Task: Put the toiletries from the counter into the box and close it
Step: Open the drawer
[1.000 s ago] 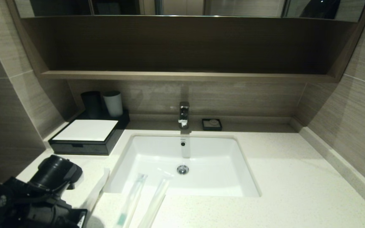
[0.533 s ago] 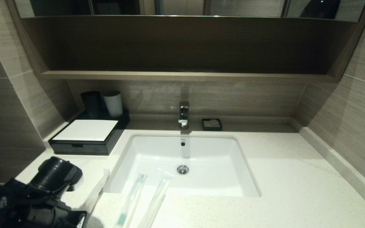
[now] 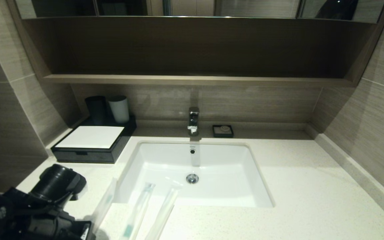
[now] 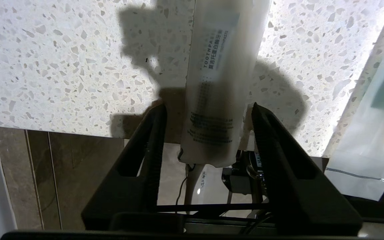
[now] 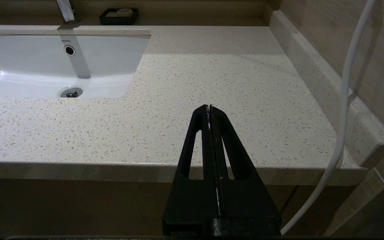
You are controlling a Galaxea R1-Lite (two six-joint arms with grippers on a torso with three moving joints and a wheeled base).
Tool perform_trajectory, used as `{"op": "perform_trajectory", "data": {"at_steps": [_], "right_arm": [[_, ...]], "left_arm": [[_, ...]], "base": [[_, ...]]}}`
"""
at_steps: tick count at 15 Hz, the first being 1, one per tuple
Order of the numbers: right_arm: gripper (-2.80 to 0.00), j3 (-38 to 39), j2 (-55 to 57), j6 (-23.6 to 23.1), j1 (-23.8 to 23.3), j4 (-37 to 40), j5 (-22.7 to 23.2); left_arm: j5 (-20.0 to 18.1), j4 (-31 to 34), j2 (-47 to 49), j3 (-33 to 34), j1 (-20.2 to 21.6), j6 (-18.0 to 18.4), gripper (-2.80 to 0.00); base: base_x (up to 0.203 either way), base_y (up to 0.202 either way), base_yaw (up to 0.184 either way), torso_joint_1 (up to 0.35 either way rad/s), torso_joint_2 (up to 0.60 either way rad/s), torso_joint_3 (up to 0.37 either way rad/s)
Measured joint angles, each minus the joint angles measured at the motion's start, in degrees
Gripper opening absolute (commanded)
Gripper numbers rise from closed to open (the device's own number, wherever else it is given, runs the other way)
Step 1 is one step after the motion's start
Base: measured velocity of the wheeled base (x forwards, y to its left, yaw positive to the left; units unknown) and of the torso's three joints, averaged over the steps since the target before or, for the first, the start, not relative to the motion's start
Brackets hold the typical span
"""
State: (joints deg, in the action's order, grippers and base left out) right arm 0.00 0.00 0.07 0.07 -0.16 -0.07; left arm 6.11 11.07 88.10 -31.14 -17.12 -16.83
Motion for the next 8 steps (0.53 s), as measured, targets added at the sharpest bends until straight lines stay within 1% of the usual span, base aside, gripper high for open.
{"op": "perform_trajectory", "data": {"at_steps": [3,5,6,8], "right_arm": [[-2.80,0.0,0.0,0.0,0.0,0.0,0.0],[-2.80,0.0,0.0,0.0,0.0,0.0,0.0],[-2.80,0.0,0.0,0.0,0.0,0.0,0.0],[-2.80,0.0,0.0,0.0,0.0,0.0,0.0]], "left_arm": [[0.2,0.5,-2.0,-0.7,0.5,0.4,0.00],[0.3,1.1,-3.8,-2.7,2.3,0.7,0.00],[0.3,1.0,-4.5,-3.9,4.1,1.4,0.00],[0.1,1.0,-5.0,-7.8,9.4,4.2,0.00]], "base": [[0.000,0.000,0.000,0.000,0.00,0.000],[0.000,0.000,0.000,0.000,0.00,0.000],[0.000,0.000,0.000,0.000,0.00,0.000],[0.000,0.000,0.000,0.000,0.00,0.000]]}}
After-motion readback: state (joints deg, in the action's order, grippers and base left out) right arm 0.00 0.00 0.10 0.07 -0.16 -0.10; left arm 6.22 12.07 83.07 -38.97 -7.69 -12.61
